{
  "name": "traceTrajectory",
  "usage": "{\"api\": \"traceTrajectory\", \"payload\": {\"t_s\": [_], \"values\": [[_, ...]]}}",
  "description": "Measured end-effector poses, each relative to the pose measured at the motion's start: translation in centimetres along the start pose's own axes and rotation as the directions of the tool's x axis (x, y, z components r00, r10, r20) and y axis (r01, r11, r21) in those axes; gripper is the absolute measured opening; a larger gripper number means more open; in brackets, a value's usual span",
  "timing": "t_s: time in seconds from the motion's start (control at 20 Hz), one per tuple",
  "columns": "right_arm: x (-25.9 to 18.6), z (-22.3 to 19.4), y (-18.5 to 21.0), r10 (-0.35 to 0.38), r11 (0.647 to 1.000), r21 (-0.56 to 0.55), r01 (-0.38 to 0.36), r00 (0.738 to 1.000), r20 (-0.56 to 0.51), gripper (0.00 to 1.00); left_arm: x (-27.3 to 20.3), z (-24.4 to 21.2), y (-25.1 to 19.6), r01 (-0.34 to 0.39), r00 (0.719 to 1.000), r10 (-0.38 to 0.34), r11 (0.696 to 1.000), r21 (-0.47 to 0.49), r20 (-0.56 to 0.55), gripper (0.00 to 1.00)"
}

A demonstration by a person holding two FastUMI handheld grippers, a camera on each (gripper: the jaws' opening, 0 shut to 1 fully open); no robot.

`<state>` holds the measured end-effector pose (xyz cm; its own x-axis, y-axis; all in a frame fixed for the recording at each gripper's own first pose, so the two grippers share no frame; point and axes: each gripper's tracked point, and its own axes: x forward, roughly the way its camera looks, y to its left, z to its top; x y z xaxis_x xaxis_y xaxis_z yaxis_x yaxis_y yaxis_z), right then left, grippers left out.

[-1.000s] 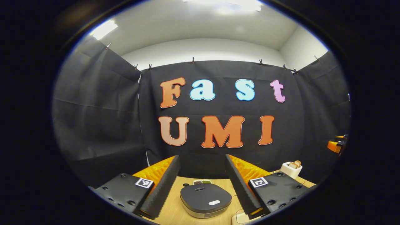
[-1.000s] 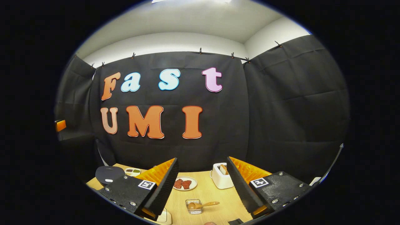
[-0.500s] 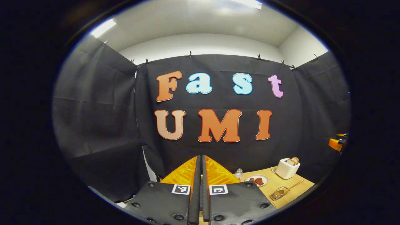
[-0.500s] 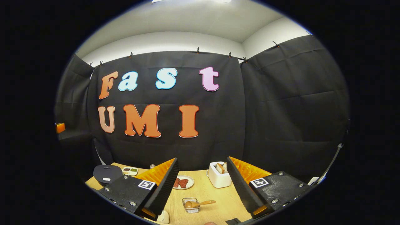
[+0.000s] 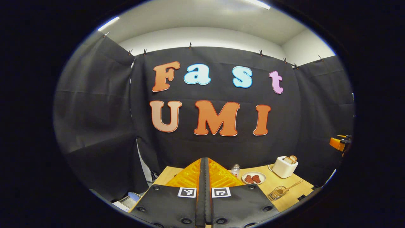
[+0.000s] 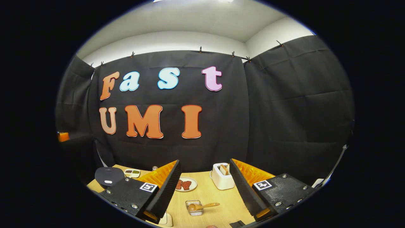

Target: Close the left gripper, press the button to open the rice cooker; take a wooden spoon from the chopstick holder with the right hand, scoop a spoonful of rice and pour it into the rice cooker, then put the wooden spoon back into the chopstick holder.

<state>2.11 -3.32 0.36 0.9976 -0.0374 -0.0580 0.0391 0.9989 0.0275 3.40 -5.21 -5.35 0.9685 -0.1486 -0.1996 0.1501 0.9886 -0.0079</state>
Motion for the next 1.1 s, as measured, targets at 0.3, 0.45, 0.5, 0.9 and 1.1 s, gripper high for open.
{"api": "traceTrajectory", "payload": {"t_s": [0.3,0.45,0.5,0.9,1.1], "values": [[0.4,-0.9,0.3,0.014,1.000,0.009,-0.014,1.000,-0.019,0.95,3.4,-5.3,-0.9,0.049,0.991,-0.051,0.999,-0.022,-0.125,0.04],[0.3,-1.2,0.4,0.015,1.000,0.006,-0.015,0.999,-0.032,0.95,5.5,-8.2,-1.1,0.062,0.980,-0.058,0.998,0.012,-0.188,0.04],[0.3,-1.5,0.3,0.014,1.000,0.003,-0.014,0.999,-0.035,0.95,6.1,-9.0,-1.4,0.076,0.977,-0.072,0.997,0.009,-0.202,0.04],[0.0,-2.4,-1.2,-0.029,0.999,-0.029,0.027,0.997,-0.070,0.95,10.1,-17.6,-1.8,0.124,0.926,-0.106,0.992,0.026,-0.362,0.01],[0.0,-3.2,-1.9,-0.051,0.998,-0.049,0.046,0.994,-0.096,0.95,11.5,-21.1,-2.0,0.133,0.895,-0.113,0.991,0.016,-0.432,0.04]]}}
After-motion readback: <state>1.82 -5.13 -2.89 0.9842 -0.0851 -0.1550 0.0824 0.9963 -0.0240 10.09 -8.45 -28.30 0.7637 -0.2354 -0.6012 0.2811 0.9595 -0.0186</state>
